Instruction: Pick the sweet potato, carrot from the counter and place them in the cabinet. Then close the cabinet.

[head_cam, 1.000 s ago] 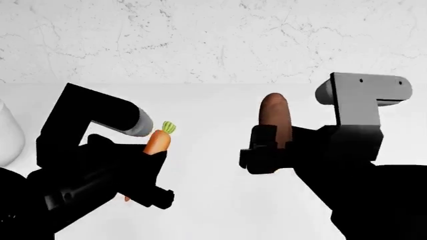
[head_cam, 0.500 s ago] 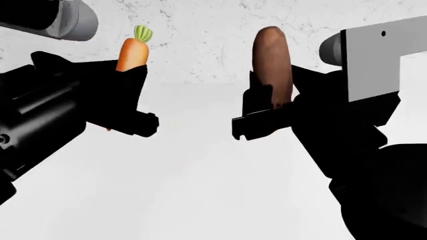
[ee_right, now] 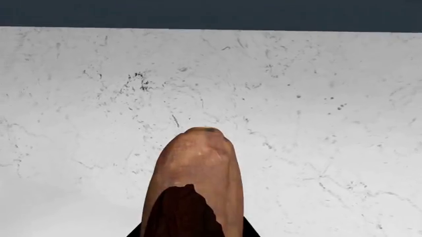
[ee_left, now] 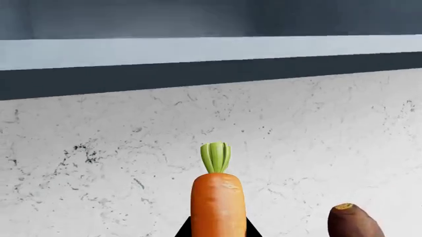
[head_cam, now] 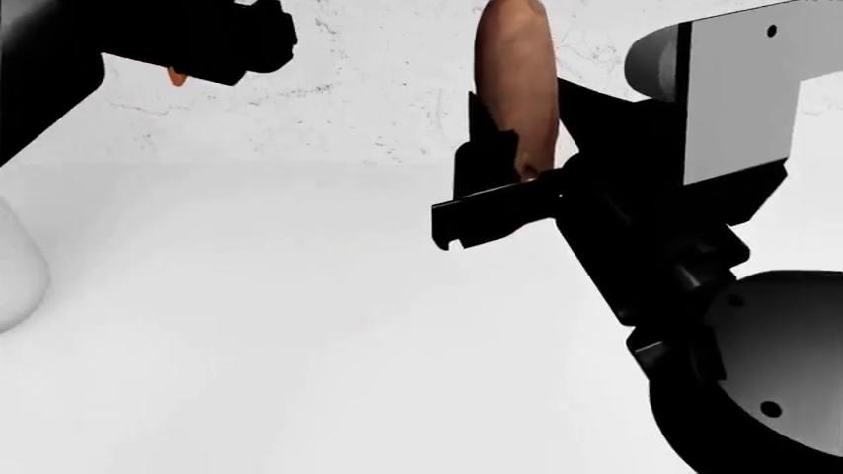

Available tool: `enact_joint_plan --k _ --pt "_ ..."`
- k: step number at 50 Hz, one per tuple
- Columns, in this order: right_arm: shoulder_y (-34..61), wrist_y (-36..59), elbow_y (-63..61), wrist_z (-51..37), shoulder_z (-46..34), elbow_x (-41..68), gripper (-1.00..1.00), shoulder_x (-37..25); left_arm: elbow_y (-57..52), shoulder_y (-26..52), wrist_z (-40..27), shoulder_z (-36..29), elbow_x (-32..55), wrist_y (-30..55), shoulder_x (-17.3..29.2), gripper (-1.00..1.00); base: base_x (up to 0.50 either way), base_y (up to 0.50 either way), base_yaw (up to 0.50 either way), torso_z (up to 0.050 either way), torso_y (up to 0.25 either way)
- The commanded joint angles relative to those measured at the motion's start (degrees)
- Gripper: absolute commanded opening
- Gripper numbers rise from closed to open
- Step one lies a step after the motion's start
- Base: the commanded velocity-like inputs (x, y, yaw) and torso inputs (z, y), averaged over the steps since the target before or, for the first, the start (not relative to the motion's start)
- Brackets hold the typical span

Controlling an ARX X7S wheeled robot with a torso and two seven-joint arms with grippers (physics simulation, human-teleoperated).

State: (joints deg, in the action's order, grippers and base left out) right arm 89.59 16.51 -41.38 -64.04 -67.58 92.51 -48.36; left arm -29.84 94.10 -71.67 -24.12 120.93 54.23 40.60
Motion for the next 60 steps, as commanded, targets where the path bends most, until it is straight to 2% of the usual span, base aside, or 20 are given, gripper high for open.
enact_joint_plan --k 1,11,19,31,39,45,60 --pt "0.22 -0.04 0.22 0.71 1.01 -1.81 -1.00 1.10 2.42 4.34 1.32 0.06 -4.59 -0.21 -3.21 -1.00 0.00 0.00 0.00 0.000 0.000" --pt "-0.56 -0.45 0.19 0.90 1.07 -2.27 -1.00 0.99 4.89 6.85 3.49 0.18 -9.83 -1.15 -6.59 -1.00 0.00 0.00 0.00 0.000 0.000" --pt "-1.19 -0.70 -0.15 0.82 1.11 -2.50 -1.00 0.51 4.92 9.19 2.58 -0.16 -9.20 -1.99 -8.52 -1.00 0.00 0.00 0.00 0.000 0.000" --pt "-1.47 -0.73 -0.93 0.25 1.26 -1.87 -1.00 0.06 11.02 19.27 3.08 -1.53 -9.81 -1.72 -12.95 -1.00 0.00 0.00 0.00 0.000 0.000" --pt "-0.61 -0.39 -1.50 -0.50 1.67 -0.78 -1.00 -0.08 18.52 26.07 8.24 -2.63 -17.22 -1.48 -16.17 -1.00 0.00 0.00 0.00 0.000 0.000" --pt "-0.56 -0.56 -1.85 -0.56 2.00 -0.48 -1.00 -0.53 25.55 30.11 14.91 -4.61 -26.86 -1.97 -17.16 -1.00 0.00 0.00 0.00 0.000 0.000" --pt "-1.04 -0.65 -2.02 -0.41 2.18 -0.61 -1.00 -1.07 49.01 39.41 30.13 -9.86 -45.93 -9.51 -23.31 -1.00 0.00 0.00 0.00 0.000 0.000"
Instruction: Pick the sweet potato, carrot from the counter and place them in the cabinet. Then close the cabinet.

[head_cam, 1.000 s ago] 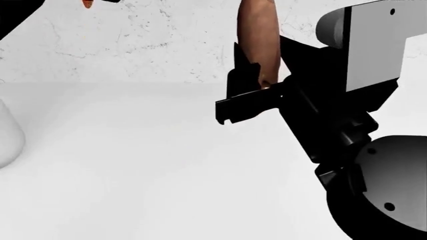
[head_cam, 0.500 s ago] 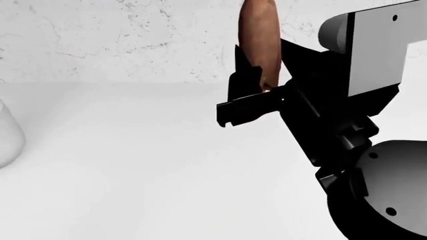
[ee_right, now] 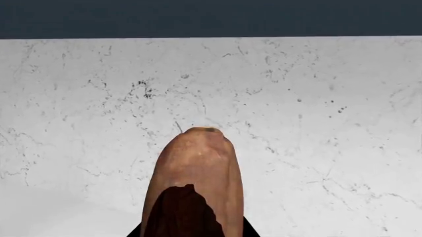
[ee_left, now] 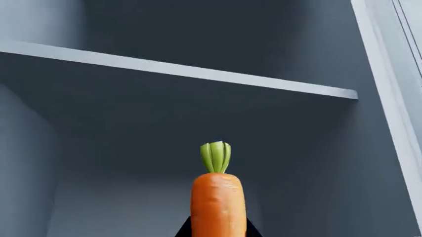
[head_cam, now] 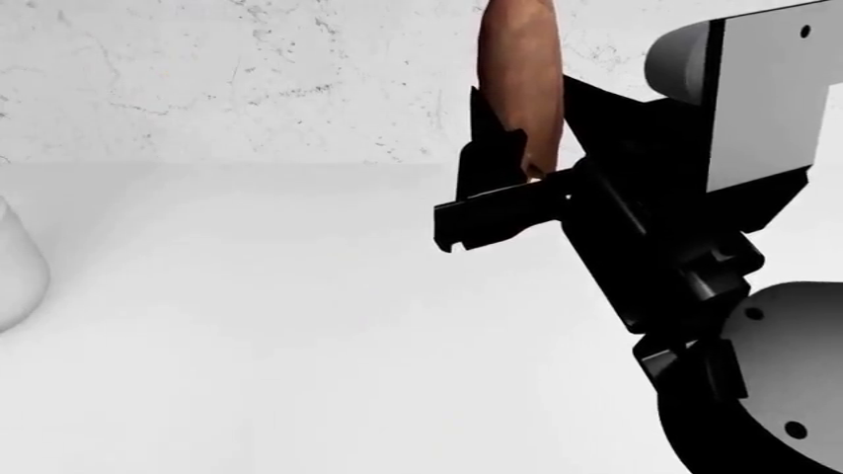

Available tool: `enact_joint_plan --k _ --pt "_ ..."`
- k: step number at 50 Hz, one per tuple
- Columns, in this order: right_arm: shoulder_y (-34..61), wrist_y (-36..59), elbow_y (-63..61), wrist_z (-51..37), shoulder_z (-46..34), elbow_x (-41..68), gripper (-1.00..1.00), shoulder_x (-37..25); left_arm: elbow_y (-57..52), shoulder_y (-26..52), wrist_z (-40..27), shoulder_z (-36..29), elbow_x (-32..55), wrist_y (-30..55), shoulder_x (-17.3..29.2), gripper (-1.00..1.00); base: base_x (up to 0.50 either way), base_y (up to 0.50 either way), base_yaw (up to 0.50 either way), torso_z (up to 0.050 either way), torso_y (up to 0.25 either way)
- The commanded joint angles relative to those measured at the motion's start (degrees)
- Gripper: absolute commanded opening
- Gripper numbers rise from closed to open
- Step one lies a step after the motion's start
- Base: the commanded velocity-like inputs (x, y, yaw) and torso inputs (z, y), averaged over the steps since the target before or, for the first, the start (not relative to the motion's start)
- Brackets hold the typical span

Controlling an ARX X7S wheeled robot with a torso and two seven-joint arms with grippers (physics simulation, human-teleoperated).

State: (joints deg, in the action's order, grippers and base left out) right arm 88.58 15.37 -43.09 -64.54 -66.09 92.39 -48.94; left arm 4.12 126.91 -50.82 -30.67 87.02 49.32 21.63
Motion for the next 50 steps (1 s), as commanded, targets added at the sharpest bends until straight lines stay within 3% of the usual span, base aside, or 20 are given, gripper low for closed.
enact_joint_plan --k 1,5,18,35,44,50 --pt "-0.07 0.44 -0.35 0.10 0.72 -0.51 -1.00 -0.57 16.27 7.03 9.96 -3.50 -12.87 -4.98 -4.84 -1.00 0.00 0.00 0.00 0.000 0.000" --pt "-0.63 0.11 -0.68 0.23 0.79 -0.89 -1.00 -1.00 21.42 8.00 13.29 -1.74 -19.22 -5.14 -7.80 -1.00 0.00 0.00 0.00 0.000 0.000" --pt "-1.56 -0.35 -2.18 0.04 1.02 -0.93 -1.00 -2.24 34.55 8.07 31.33 19.84 -60.40 -1.61 -21.57 -1.00 0.00 0.00 0.00 0.000 0.001" --pt "-3.04 -0.67 -6.31 -1.70 0.94 0.10 -1.00 -4.45 47.72 8.08 31.61 14.66 -64.25 -10.51 -21.62 -1.00 0.00 0.00 0.00 0.000 0.000" --pt "-4.09 -0.89 -6.83 -1.21 0.84 -0.21 -1.00 -5.55 55.12 8.08 30.60 3.56 -61.02 -17.50 -21.62 -1.00 0.00 0.00 0.00 0.000 0.000" --pt "-4.41 -0.92 -6.97 -1.05 0.79 0.16 -1.00 -5.90 60.75 8.08 30.61 0.30 -60.69 -21.68 -21.62 -1.00 0.00 0.00 0.00 0.000 0.000"
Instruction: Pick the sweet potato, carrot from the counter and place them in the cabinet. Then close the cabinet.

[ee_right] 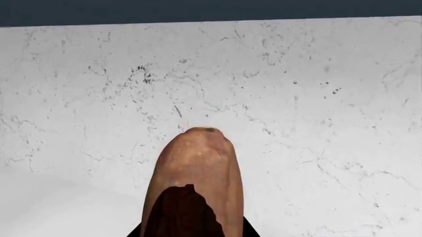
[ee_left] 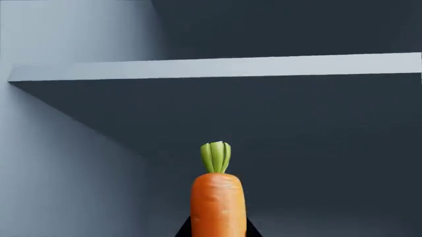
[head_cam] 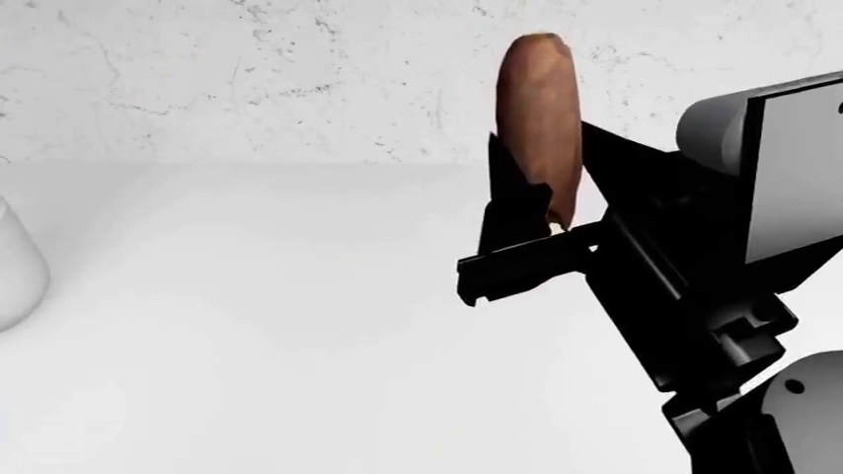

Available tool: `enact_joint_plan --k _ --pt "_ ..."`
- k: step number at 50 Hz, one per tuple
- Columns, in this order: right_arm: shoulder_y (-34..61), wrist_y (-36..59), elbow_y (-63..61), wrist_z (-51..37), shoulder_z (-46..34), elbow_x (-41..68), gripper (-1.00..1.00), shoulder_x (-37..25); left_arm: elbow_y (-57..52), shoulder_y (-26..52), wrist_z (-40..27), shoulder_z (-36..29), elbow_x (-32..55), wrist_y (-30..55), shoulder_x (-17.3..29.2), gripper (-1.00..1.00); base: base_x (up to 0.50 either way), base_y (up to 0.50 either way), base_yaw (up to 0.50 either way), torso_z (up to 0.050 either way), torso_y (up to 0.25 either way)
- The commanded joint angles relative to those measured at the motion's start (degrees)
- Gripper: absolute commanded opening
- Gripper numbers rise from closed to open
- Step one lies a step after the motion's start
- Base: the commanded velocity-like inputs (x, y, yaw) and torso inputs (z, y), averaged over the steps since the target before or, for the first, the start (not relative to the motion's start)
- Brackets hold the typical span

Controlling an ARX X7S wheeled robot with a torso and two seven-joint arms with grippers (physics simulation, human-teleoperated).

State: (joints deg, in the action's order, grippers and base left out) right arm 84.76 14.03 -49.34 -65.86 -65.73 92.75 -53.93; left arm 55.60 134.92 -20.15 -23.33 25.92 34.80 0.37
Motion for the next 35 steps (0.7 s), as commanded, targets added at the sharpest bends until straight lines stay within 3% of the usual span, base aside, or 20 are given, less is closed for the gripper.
enact_joint_plan --k 1,9,17,35 --pt "-0.57 0.48 -0.56 0.40 0.42 -0.11 -1.00 -0.84 10.01 0.07 -0.04 -7.65 0.75 -7.72 -0.37 -1.00 0.00 0.00 0.00 0.000 0.000" --pt "0.09 0.99 2.68 2.75 0.47 0.66 -1.00 -0.08 15.93 0.07 0.00 -16.84 8.59 -12.71 -0.37 -1.00 0.00 0.00 0.00 0.000 0.001" --pt "0.39 1.49 6.95 5.63 0.34 0.25 -1.00 1.12 19.39 -0.27 -1.36 -37.68 29.07 -18.41 -0.37 -1.00 0.00 0.00 0.00 0.000 0.000" --pt "-2.49 0.77 13.94 9.89 -0.87 -3.58 -1.00 2.55 19.39 -3.68 -0.99 -35.04 25.32 -19.13 -0.37 -1.00 0.00 0.00 0.00 0.000 0.000"
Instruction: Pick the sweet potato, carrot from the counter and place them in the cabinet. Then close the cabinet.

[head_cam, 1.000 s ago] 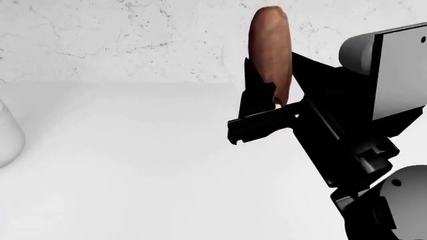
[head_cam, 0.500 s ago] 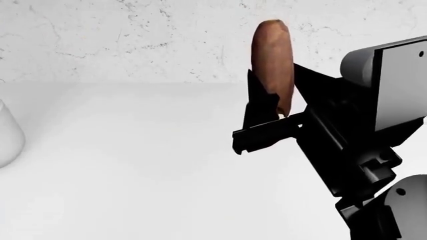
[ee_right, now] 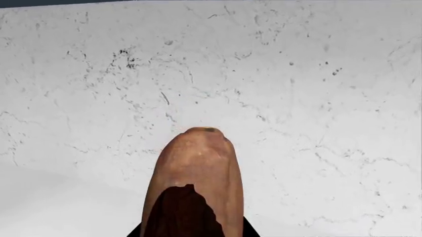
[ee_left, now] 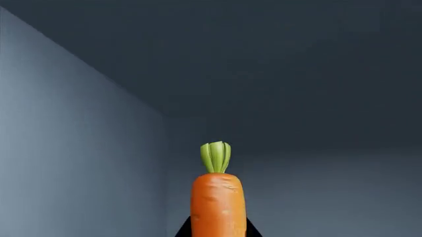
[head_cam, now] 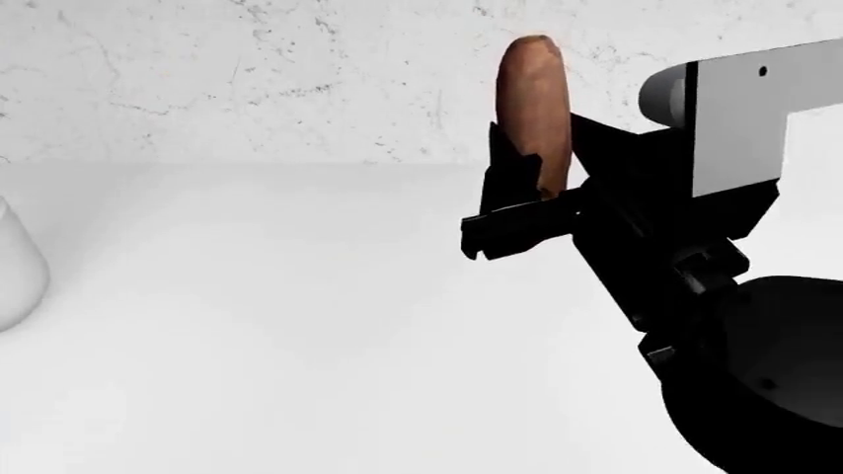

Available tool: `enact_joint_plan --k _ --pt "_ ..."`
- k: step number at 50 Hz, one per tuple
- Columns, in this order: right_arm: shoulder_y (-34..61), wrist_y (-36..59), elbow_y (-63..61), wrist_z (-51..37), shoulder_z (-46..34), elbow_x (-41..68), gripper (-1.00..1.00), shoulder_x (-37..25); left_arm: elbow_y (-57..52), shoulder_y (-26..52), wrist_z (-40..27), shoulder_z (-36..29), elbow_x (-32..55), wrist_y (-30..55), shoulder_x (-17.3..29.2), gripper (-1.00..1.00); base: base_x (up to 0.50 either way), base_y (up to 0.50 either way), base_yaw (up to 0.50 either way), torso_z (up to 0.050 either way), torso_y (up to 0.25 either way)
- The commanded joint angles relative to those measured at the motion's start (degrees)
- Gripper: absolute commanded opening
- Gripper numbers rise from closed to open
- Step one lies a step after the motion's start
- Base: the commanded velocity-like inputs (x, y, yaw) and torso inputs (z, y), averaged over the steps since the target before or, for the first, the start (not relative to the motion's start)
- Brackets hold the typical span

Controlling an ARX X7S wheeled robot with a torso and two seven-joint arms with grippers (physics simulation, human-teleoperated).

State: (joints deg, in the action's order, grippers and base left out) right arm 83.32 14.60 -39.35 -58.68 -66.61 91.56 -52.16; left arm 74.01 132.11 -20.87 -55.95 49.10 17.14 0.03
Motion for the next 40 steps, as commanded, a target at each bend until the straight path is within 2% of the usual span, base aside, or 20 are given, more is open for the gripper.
enact_joint_plan --k 1,15,16,40 --pt "-1.10 0.18 4.37 2.95 -0.03 -2.53 -1.00 0.92 0.98 -0.87 -0.27 -2.42 2.14 -1.48 -0.03 -1.00 0.00 0.00 0.00 0.000 0.000" --pt "-1.32 0.26 6.77 3.94 -0.11 -3.07 -1.00 1.76 0.98 -0.87 -0.27 -2.42 2.14 -1.48 -0.03 -1.00 0.00 0.00 0.00 0.000 0.000" --pt "-1.37 0.24 6.76 3.95 -0.11 -3.07 -1.00 1.75 0.98 -0.87 -0.27 -2.42 2.14 -1.48 -0.03 1.00 0.00 0.00 0.00 0.000 0.000" --pt "-1.82 0.20 4.55 1.98 0.14 -3.46 -1.00 1.43 0.98 -0.87 -0.27 -2.42 2.14 -1.48 -0.03 1.00 0.00 0.00 0.00 0.000 0.000"
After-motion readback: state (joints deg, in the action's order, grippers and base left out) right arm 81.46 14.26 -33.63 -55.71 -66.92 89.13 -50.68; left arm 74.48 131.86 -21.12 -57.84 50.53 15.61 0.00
